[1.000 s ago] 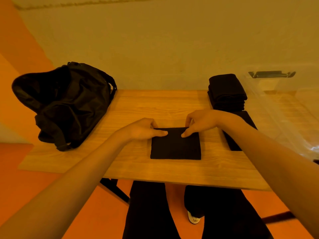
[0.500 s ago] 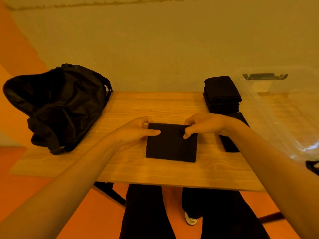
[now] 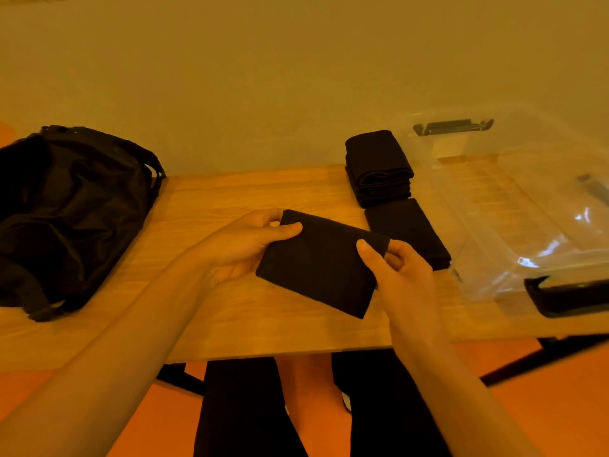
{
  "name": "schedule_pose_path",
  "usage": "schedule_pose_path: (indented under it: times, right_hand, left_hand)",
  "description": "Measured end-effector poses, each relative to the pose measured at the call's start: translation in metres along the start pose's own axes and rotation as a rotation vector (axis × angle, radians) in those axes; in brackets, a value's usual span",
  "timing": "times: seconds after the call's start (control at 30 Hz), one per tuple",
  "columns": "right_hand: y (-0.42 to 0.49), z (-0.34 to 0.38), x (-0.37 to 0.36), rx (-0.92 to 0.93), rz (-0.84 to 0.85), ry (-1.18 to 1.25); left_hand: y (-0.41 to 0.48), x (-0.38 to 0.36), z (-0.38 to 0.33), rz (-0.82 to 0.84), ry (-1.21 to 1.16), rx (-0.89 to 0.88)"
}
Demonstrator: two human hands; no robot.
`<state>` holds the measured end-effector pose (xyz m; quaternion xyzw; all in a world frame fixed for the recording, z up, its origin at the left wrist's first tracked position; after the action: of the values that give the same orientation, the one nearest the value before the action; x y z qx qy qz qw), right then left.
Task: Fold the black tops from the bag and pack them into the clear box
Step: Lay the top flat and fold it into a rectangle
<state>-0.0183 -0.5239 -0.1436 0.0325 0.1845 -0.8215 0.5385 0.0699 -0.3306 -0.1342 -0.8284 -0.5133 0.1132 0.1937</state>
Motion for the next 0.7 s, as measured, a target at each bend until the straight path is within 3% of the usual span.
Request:
schedule_pose_path:
  times: [0.2,0.37,0.7]
  right_hand:
    - [-0.001,0.005,0.043,0.019,-0.351,0.263]
    - [0.001,0.002,0.066,0.036,-0.565,0.366]
    - [0.008,-0.016,0.063,0.021,-0.529,0.512]
  left_hand:
    - [0.050,-0.026,-0.041,-0.157,0.182,-0.043]
    - [0.092,-0.058,-0.079,-0.286,0.421,-0.234]
    - [0.137,-0.108,-0.107,-0.417,0.784,-0.578]
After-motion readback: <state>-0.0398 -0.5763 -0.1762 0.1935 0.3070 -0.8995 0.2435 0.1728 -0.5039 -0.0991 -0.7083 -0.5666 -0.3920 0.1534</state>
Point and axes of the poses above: each hand's wrist, its own y-axis towards the middle knuckle, its own x-axis out of the back of the hand, z = x × y, the point moved 10 cm from there along y, towards the middle knuckle, and after that the axes turned 11 degrees about y, right-handed, at the moved point
